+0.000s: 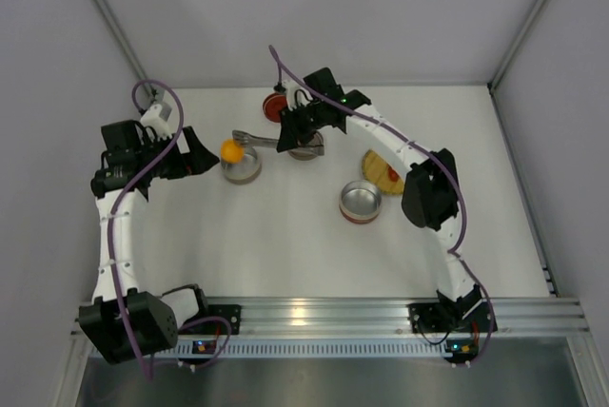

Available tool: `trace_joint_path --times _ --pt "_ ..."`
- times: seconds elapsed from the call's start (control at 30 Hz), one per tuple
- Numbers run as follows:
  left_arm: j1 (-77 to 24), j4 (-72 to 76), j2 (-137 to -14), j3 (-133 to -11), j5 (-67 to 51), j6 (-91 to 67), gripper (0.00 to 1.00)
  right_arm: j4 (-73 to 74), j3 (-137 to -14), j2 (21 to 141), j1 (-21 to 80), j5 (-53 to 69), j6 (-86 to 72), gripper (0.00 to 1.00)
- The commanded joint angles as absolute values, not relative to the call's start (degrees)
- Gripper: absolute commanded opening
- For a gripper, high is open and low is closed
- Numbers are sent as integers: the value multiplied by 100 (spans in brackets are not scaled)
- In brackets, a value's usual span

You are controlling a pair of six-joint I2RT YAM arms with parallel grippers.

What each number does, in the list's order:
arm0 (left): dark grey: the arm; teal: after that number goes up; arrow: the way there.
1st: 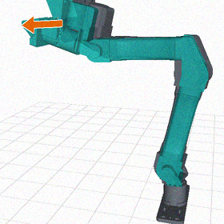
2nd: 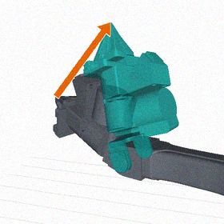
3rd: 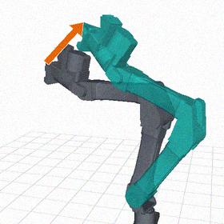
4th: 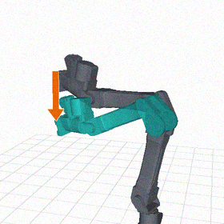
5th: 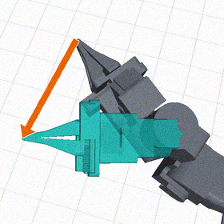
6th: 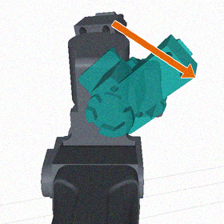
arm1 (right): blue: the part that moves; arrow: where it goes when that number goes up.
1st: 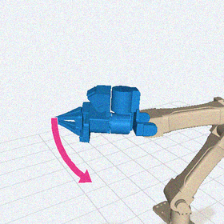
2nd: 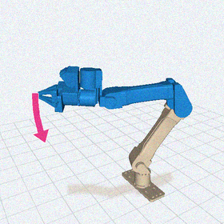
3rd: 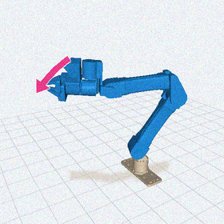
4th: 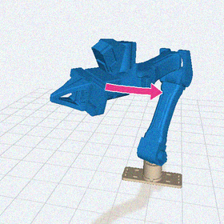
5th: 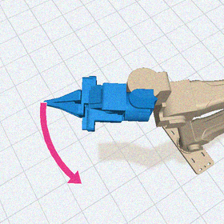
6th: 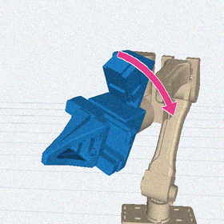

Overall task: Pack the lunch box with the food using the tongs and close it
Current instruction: Place the fake food in the packing box.

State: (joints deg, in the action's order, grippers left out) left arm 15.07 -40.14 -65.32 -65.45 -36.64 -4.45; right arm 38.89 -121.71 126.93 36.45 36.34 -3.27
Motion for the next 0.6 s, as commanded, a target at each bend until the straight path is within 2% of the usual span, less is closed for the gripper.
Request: trace_joint_path --times 0.0,0.27,0.37,0.5,0.57 --pt "1538 -3665 -6530 -6557 -3850 -510 98 3489 -12472 12858 3735 3472 -378 0" --pt "1547 -3700 -6539 -6548 -3841 -422 98 3507 -12621 13139 3762 3454 -378 0" --pt "1547 -3683 -6539 -6530 -3858 -422 98 3507 -12665 13201 3770 3454 -378 10" --pt "1547 -3656 -6557 -6495 -3867 -413 98 3498 -12691 13263 3762 3454 -395 28" --pt "1547 -3656 -6565 -6495 -3885 -404 98 3507 -12700 13263 3762 3472 -396 33"
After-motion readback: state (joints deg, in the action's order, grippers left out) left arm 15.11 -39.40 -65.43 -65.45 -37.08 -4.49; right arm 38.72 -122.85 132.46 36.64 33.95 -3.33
